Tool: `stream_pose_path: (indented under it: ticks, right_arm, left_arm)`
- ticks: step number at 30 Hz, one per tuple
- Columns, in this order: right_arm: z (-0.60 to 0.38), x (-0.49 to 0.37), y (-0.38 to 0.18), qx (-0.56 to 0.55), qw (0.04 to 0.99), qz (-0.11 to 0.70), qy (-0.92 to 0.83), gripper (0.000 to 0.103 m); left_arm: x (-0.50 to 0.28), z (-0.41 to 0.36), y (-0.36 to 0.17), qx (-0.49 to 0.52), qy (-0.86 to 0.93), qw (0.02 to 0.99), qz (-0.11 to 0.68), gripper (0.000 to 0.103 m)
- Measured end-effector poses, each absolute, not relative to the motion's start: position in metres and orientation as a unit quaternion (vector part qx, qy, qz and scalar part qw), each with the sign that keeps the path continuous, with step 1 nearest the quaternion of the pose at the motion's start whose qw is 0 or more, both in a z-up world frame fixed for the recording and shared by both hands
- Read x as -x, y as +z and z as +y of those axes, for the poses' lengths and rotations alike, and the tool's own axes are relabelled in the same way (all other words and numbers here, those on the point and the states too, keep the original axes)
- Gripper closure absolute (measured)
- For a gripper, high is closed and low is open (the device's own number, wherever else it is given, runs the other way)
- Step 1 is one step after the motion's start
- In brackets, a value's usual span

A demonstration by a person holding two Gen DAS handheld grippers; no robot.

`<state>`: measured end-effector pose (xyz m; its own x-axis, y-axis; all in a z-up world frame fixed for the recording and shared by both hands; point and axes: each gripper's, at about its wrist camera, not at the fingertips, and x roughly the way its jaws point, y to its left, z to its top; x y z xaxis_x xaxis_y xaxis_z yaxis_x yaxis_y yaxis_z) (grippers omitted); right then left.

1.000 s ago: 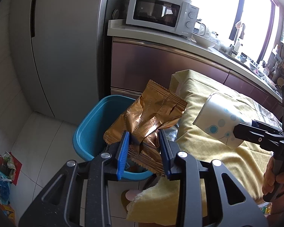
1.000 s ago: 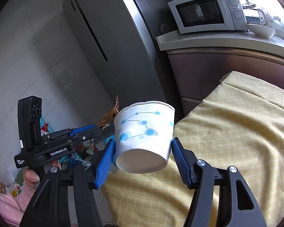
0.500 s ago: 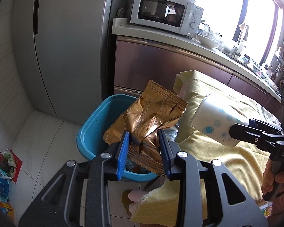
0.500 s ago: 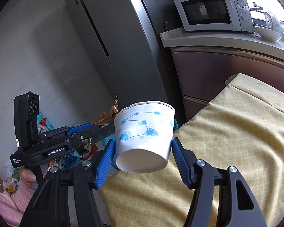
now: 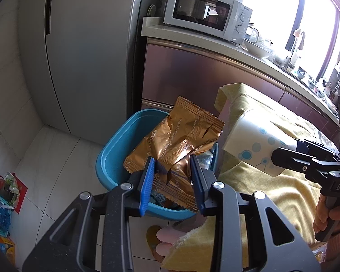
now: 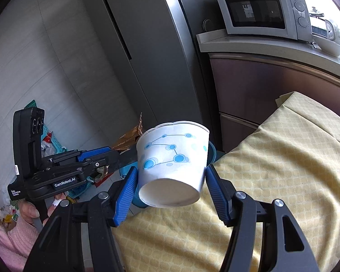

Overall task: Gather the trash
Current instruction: 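Carry the copper wrapper and paper cup to the teal bin, then open both grippers over the teal bin to drop wrapper and cup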

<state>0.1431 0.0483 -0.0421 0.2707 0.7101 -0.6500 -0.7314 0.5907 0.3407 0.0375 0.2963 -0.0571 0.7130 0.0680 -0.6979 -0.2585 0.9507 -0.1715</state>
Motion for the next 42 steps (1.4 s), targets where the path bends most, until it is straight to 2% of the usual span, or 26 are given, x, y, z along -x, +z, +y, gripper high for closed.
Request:
stream_pose_path:
  ticks: [42]
  right_arm:
    - [0.12, -0.155, -0.075, 0.098, 0.78, 0.431, 0.443, 0.044]
  left_arm:
    - [-0.076, 0.321, -0.107, 0.166, 0.124, 0.888, 0.411, 0.069]
